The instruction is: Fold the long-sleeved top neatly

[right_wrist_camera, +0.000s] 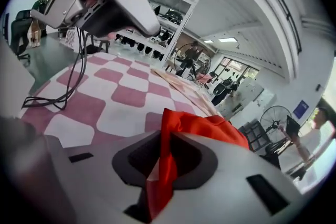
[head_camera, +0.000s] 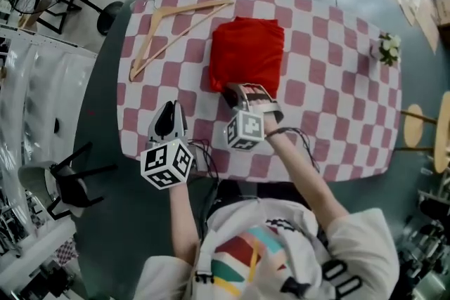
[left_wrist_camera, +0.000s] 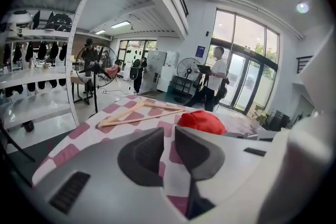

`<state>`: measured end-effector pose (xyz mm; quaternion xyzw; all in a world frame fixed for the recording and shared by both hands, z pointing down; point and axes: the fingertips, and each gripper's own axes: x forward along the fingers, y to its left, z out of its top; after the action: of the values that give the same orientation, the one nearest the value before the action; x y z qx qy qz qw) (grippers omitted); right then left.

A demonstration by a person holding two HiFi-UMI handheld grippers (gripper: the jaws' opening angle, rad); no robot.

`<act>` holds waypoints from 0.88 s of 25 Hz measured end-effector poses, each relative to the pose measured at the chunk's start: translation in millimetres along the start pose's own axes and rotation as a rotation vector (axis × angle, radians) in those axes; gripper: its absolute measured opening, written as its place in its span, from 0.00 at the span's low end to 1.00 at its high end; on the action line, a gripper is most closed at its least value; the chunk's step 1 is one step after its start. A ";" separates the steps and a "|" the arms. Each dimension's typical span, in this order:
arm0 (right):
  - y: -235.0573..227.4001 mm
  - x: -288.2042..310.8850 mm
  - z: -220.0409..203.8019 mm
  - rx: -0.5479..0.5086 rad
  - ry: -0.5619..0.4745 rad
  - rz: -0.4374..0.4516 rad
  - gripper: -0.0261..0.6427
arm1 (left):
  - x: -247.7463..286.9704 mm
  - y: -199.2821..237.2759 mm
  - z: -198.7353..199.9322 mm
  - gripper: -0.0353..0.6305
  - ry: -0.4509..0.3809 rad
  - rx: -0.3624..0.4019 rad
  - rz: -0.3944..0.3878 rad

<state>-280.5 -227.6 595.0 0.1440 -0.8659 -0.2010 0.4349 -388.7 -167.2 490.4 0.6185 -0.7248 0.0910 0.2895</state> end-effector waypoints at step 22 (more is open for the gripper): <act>-14.1 -43.9 -68.2 0.084 0.106 -0.103 0.20 | 222.0 -111.0 26.2 0.11 0.476 0.009 -0.342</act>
<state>-198.7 -236.5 594.7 0.2171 -0.8408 -0.1786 0.4626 -306.3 -391.7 562.0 0.6942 -0.5213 0.1866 0.4599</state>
